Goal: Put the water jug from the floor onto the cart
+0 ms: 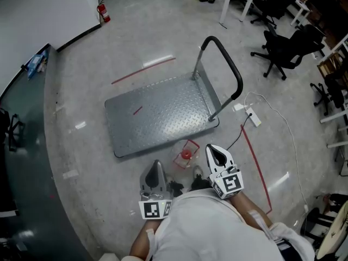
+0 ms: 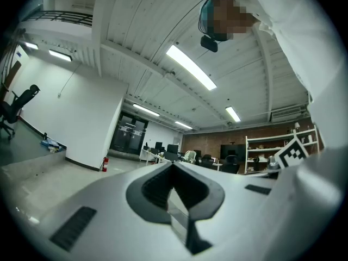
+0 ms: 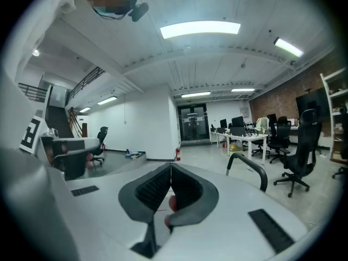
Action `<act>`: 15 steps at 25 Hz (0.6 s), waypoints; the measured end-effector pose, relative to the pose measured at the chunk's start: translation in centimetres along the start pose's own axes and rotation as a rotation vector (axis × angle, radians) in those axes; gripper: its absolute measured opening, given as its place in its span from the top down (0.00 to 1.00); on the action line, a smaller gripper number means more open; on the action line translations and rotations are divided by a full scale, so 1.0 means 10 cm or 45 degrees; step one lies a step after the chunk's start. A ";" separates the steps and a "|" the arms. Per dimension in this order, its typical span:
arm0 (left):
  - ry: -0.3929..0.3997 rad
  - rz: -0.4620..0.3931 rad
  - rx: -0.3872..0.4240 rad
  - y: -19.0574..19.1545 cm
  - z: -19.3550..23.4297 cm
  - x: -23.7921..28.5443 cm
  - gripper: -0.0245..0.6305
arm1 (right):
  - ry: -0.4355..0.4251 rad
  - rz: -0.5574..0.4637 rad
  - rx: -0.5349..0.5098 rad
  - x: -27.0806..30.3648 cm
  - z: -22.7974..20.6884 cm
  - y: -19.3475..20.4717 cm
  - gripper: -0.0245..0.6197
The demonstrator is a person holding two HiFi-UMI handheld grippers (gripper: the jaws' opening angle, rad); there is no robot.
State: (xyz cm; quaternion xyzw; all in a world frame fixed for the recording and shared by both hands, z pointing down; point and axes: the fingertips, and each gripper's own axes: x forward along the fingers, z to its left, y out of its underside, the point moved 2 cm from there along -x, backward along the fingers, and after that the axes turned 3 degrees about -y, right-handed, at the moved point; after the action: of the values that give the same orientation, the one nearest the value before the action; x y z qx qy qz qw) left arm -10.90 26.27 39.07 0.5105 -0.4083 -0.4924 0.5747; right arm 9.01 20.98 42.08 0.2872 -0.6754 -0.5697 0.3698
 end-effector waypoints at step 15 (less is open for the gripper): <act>-0.186 0.022 -0.062 0.26 0.48 0.29 0.96 | -0.213 0.909 -0.100 1.17 0.08 2.53 0.72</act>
State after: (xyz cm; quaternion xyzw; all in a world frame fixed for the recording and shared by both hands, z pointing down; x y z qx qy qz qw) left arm -14.67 22.53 42.24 0.4556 -0.4415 -0.5330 0.5599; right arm 2.65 16.67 68.87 -0.0287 -0.7385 -0.4518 0.4997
